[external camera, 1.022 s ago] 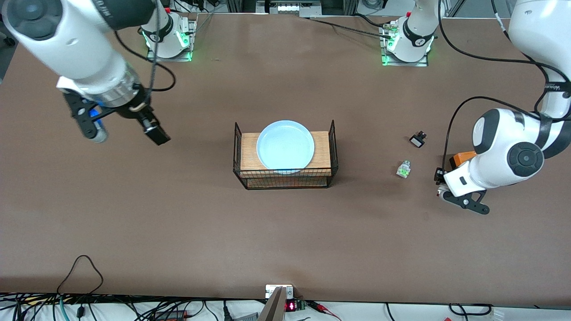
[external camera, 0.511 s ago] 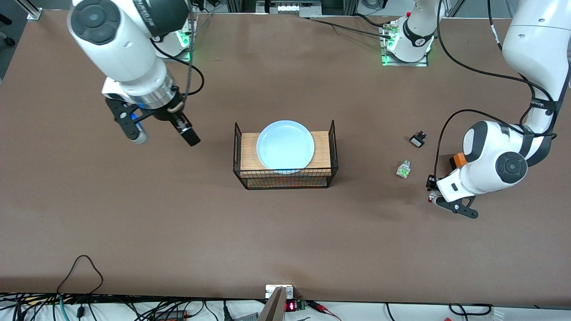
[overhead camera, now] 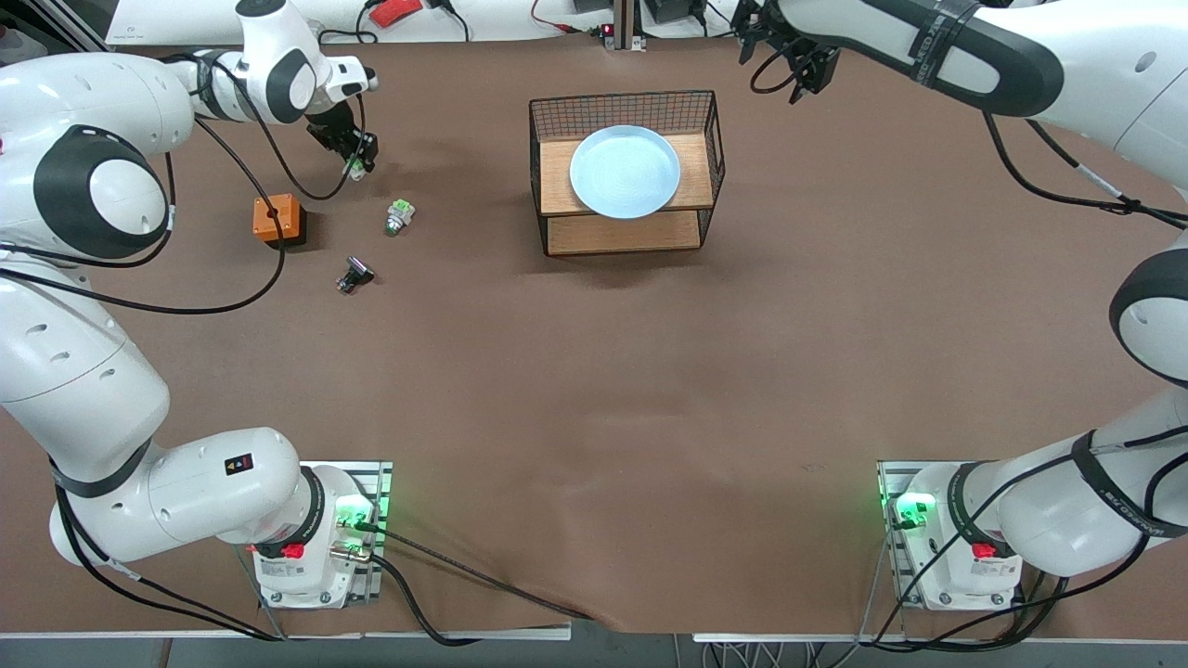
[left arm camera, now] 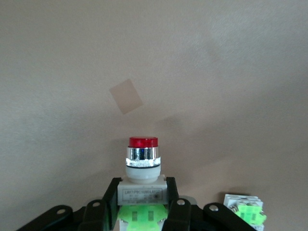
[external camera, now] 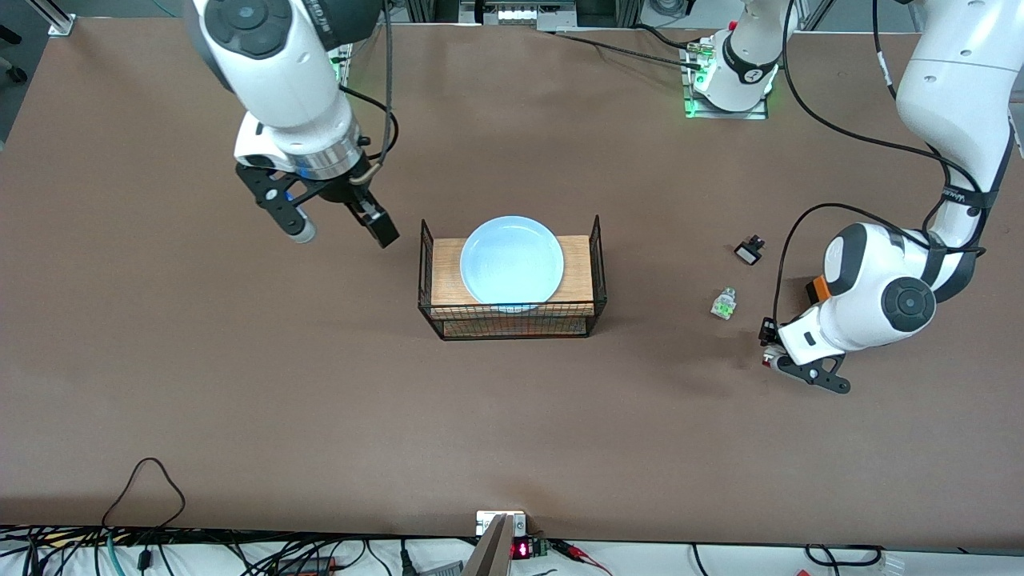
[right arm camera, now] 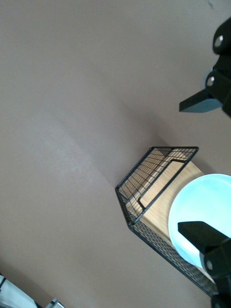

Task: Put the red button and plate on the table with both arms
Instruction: 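Lower the red button beside the green parts while the right gripper nears the plate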

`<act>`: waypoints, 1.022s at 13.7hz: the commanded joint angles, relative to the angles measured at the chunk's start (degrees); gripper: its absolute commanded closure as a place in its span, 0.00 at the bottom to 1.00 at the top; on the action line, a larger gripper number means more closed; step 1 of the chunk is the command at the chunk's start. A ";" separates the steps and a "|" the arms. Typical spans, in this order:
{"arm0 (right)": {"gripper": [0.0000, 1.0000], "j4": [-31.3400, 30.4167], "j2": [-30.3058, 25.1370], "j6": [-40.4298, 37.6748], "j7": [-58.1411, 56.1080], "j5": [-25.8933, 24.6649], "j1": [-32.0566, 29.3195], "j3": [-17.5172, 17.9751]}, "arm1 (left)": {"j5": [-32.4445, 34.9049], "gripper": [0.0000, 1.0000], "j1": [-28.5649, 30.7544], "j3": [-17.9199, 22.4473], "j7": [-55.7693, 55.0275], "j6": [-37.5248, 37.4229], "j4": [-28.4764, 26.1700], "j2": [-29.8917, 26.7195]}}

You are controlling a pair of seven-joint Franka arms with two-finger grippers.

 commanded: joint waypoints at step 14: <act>0.00 -6.53 6.05 17.30 33.52 -1.95 13.35 0.26 | -0.11 0.00 0.45 -1.04 0.72 -3.99 0.47 -3.97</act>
